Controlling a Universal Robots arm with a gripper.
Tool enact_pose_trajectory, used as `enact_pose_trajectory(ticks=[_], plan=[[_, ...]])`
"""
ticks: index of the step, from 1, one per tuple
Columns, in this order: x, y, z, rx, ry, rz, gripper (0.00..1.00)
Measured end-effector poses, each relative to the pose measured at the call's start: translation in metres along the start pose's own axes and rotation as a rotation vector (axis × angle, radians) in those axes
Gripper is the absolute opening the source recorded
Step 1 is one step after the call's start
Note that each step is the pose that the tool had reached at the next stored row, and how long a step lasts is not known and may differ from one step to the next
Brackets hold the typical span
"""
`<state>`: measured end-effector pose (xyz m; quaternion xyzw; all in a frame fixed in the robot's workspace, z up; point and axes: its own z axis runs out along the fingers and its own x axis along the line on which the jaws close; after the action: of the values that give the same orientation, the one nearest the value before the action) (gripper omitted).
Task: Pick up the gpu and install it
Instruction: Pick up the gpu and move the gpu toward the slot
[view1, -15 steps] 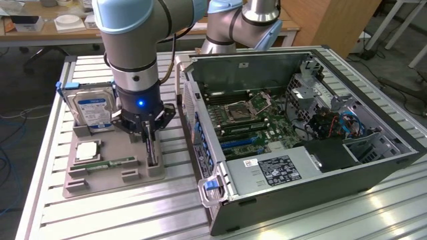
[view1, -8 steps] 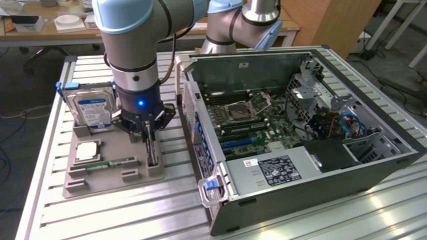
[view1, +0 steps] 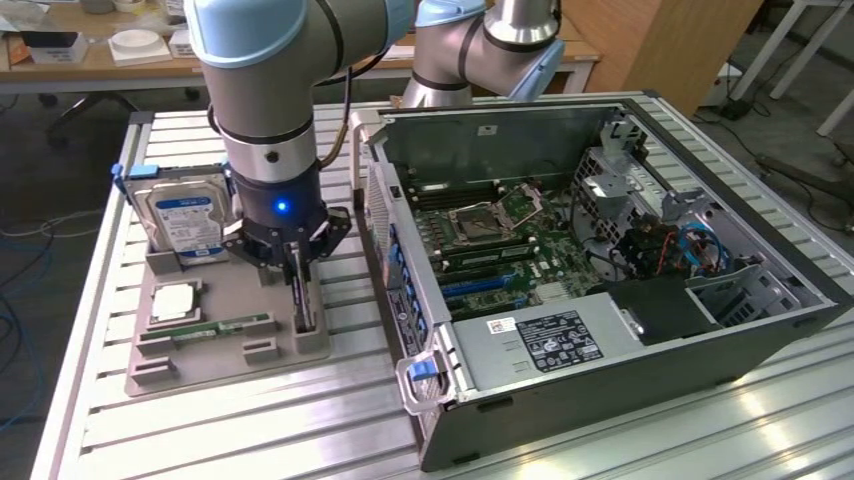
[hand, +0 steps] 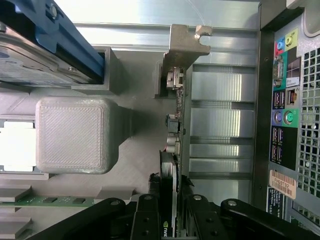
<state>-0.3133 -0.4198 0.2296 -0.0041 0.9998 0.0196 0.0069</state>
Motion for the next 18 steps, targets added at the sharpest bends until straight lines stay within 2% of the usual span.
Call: enact_pose_trajectory(ticks=[18], plan=[[0.000, 0.0006, -0.0162, -0.0001, 0.0008, 0.000, 0.26]])
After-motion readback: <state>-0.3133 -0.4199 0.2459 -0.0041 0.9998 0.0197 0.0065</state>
